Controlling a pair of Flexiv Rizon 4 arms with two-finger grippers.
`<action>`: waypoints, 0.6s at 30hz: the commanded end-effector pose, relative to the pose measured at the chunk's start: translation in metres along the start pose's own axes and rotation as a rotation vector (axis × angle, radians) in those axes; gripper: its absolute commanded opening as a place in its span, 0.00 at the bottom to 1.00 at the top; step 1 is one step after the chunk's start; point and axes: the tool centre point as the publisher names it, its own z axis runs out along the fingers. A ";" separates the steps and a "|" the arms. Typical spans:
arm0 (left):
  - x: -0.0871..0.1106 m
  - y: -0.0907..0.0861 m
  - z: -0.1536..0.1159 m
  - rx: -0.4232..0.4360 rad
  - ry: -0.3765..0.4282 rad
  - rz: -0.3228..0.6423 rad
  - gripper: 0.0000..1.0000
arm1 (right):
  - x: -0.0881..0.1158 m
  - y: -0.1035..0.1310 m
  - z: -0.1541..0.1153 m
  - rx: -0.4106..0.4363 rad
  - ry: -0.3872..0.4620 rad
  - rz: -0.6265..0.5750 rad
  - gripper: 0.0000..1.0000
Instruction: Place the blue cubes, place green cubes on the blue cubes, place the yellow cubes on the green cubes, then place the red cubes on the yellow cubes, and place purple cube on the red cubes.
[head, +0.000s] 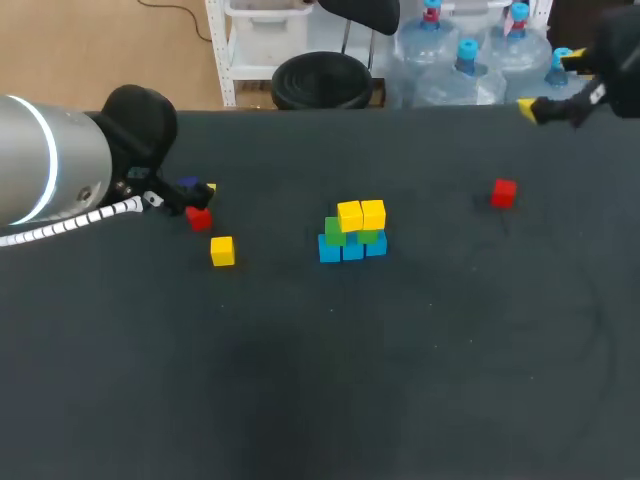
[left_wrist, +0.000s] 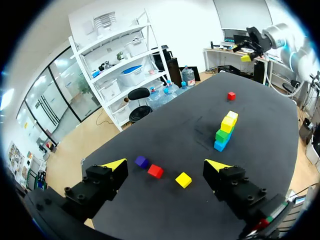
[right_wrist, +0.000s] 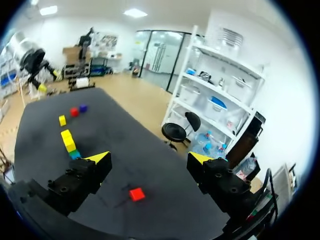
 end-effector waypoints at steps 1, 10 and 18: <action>0.001 -0.001 0.001 -0.003 -0.003 -0.002 1.00 | 0.000 0.014 0.002 0.255 -0.012 -0.021 1.00; 0.001 -0.001 0.001 -0.003 -0.003 -0.002 1.00 | -0.001 0.015 0.004 0.249 -0.010 -0.026 1.00; 0.001 -0.001 0.001 -0.003 -0.003 -0.002 1.00 | -0.001 0.015 0.004 0.249 -0.010 -0.026 1.00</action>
